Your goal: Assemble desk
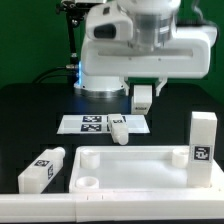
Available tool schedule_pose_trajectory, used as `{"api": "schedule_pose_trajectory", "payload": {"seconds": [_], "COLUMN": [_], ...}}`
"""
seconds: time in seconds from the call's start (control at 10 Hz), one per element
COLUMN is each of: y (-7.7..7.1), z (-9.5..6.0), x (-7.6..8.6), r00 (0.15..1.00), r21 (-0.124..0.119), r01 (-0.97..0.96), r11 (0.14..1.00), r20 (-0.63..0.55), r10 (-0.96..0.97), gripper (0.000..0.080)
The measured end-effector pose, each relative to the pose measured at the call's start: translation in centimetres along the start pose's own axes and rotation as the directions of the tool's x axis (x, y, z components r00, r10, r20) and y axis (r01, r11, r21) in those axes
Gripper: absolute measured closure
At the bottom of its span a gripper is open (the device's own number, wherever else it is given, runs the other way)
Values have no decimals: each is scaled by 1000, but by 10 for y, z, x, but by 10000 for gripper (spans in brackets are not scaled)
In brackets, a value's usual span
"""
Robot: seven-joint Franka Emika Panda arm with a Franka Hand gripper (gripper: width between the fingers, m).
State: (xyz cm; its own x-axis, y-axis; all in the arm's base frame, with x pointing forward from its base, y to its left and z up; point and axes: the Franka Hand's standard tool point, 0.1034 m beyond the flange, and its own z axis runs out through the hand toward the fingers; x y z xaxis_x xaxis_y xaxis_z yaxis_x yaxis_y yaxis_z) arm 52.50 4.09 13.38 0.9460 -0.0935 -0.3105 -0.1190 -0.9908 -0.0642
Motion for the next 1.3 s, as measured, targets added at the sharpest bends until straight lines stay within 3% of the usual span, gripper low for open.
{"api": "schedule_pose_trajectory", "payload": {"seconds": [0.1,0.2,0.4,0.6,0.7,0.8,0.9,1.1,1.2,1.3], "y": [8,11,12,16,20,25,29,39,37,41], "z": [-25,-40,-34,-39,-52,-72,-74,-74,-67,-71], "x": [20,30,21,32,40,54,53,50,50,53], "r00": [992,968,929,871,840,760,687,579,616,618], "r21": [37,38,22,2,6,-5,-10,-75,-59,-72], "r01": [43,57,57,50,79,65,30,-9,1,12], "r11": [998,998,998,999,997,998,999,997,998,997], "r20": [-117,-247,-368,-489,-538,-648,-726,-813,-786,-783], "r10": [-38,-46,-45,-43,-64,-53,-28,-56,-47,-64], "gripper": [514,514,514,514,514,514,514,514,514,514]}}
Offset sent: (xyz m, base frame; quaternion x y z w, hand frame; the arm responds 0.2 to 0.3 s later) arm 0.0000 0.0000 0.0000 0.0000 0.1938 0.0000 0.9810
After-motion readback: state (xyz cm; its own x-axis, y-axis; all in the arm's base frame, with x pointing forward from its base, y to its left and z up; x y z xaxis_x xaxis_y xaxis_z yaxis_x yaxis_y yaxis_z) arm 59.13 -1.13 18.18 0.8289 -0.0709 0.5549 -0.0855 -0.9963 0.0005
